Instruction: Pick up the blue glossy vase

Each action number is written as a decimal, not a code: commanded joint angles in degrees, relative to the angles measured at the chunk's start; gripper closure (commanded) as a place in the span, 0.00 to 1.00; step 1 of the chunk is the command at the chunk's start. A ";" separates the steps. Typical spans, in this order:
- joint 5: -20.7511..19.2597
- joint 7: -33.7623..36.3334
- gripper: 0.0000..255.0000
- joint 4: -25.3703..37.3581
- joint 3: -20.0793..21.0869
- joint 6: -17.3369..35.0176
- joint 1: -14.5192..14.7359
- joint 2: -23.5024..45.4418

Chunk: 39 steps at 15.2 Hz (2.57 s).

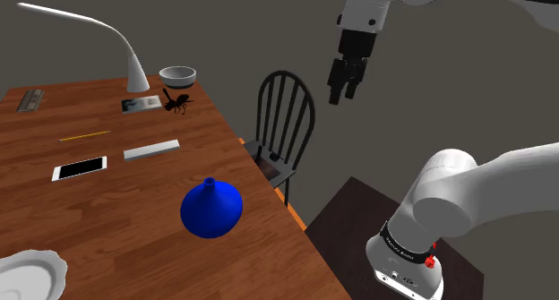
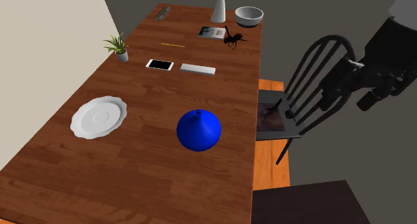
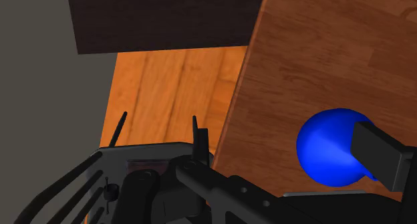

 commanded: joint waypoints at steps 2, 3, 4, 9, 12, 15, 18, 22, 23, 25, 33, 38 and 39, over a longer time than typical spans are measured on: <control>0.53 0.84 0.00 -0.55 1.06 1.52 0.40 0.74; 1.04 1.66 0.00 -1.02 2.11 3.04 0.80 1.55; 1.51 2.49 0.00 -1.42 3.16 4.57 1.20 2.44; 3.41 6.57 0.00 -2.30 8.36 12.18 3.08 8.00; 4.01 9.08 0.00 -1.93 11.39 16.62 4.07 12.17; 4.09 11.71 0.00 -0.89 14.38 20.88 4.86 16.89; 3.49 14.56 0.00 0.83 17.24 24.87 5.51 22.10; 1.46 18.83 0.00 4.14 20.79 29.58 6.25 29.72; 0.70 19.99 0.00 5.15 21.58 30.62 6.46 31.74; -1.11 22.44 0.00 7.39 23.09 32.51 6.87 35.89; -9.32 31.05 0.00 16.30 25.84 37.11 9.74 50.49; -10.33 31.75 0.00 14.56 25.64 40.61 9.95 52.41; -10.55 31.90 0.00 14.25 25.59 41.30 9.99 52.83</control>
